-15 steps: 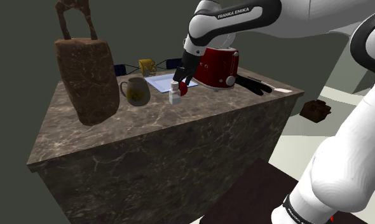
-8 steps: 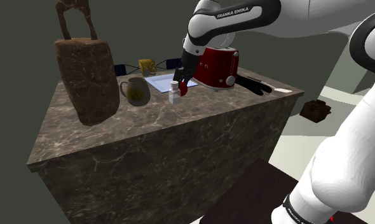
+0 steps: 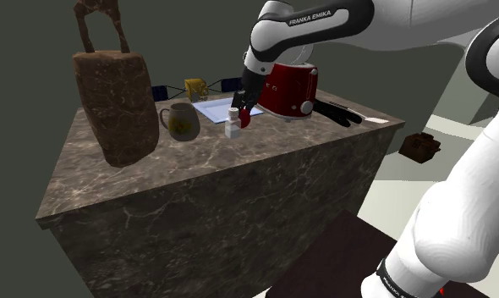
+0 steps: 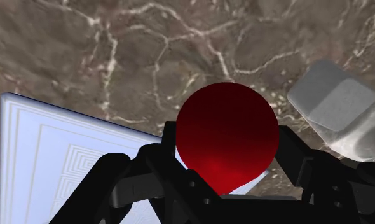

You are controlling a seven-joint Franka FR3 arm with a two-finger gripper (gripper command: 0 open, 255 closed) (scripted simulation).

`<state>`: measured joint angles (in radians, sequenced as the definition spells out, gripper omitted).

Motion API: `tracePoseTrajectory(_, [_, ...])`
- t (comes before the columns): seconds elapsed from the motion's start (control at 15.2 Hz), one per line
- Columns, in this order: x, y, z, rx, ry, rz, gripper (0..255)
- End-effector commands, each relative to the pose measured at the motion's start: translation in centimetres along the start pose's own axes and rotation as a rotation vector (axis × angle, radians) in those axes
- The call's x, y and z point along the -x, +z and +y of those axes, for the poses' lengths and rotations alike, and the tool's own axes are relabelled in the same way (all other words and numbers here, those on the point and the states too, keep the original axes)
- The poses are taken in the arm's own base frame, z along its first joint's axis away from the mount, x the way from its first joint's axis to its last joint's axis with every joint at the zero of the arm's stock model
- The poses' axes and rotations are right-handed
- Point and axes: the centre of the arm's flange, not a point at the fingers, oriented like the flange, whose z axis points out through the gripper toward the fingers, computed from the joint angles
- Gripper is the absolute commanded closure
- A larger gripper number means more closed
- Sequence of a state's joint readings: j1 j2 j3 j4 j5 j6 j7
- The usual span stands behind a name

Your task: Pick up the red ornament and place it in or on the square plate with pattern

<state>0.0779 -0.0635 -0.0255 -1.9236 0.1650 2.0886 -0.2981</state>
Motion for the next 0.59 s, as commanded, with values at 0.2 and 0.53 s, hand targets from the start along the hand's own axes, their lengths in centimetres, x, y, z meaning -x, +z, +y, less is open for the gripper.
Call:
tracePoseTrajectory(0.2, [-0.5, -1.9, -0.3, -0.004, -0.001, -0.012, 255])
tracePoseTrajectory(0.53, [-1.2, -4.4, -0.5, -0.004, -0.001, -0.012, 255])
